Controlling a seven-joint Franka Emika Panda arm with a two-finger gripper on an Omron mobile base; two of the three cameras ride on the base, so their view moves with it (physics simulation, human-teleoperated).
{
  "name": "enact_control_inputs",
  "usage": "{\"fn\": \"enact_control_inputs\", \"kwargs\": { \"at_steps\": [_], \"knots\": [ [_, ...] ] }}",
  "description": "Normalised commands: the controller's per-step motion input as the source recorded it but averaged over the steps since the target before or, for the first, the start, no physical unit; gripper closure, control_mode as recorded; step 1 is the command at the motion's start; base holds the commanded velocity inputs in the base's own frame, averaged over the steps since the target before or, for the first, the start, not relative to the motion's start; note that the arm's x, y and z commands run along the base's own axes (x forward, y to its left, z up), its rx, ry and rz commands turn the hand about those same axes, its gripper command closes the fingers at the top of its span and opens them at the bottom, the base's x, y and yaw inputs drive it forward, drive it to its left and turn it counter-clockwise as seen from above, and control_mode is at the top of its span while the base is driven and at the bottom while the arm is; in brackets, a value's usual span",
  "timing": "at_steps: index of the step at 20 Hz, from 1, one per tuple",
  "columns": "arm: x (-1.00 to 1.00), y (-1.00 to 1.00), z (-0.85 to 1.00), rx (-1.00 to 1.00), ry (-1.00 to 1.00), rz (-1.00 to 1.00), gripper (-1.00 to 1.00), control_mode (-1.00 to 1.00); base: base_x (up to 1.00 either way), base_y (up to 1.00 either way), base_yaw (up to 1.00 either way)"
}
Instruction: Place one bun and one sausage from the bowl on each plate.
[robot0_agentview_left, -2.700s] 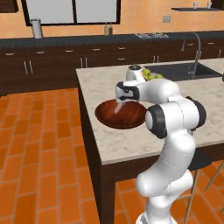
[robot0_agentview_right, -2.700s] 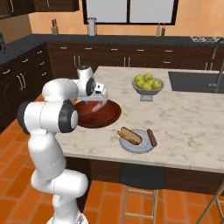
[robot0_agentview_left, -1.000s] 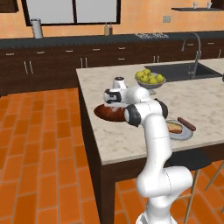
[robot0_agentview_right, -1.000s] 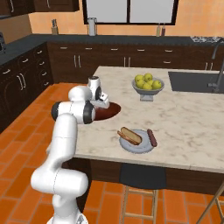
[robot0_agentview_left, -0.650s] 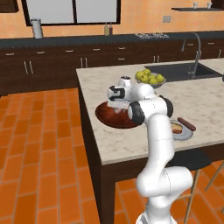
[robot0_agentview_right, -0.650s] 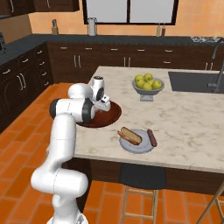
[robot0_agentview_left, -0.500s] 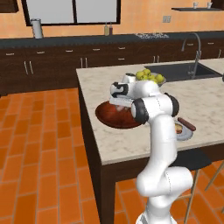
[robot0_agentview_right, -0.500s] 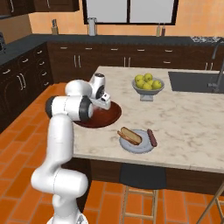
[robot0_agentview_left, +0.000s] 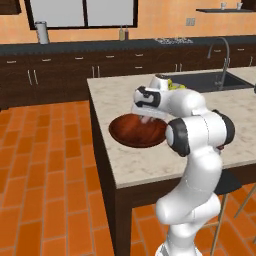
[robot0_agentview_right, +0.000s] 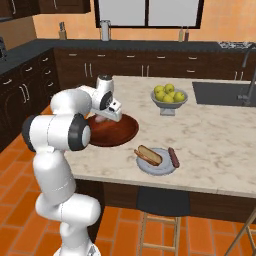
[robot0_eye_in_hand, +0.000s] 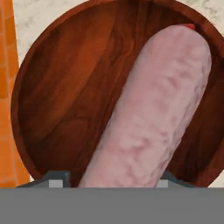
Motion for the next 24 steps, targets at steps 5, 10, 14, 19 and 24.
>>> {"fn": "enact_control_inputs", "kwargs": {
  "at_steps": [5,10,14,19,24],
  "knots": [
    [-0.79,-0.03,0.56,0.00,0.21,0.00,1.00,-1.00,0.00,0.00,0.00],
    [-0.13,0.00,0.09,0.00,0.04,0.00,1.00,1.00,-0.40,-0.28,0.00],
    [0.00,0.00,0.00,0.00,0.00,0.00,1.00,1.00,-0.04,-0.96,0.00],
    [0.00,0.00,0.00,0.00,0.00,0.00,1.00,1.00,0.00,-1.00,0.00],
    [0.00,0.00,0.00,0.00,0.00,0.00,1.00,1.00,0.00,-1.00,0.00]
  ]
}}
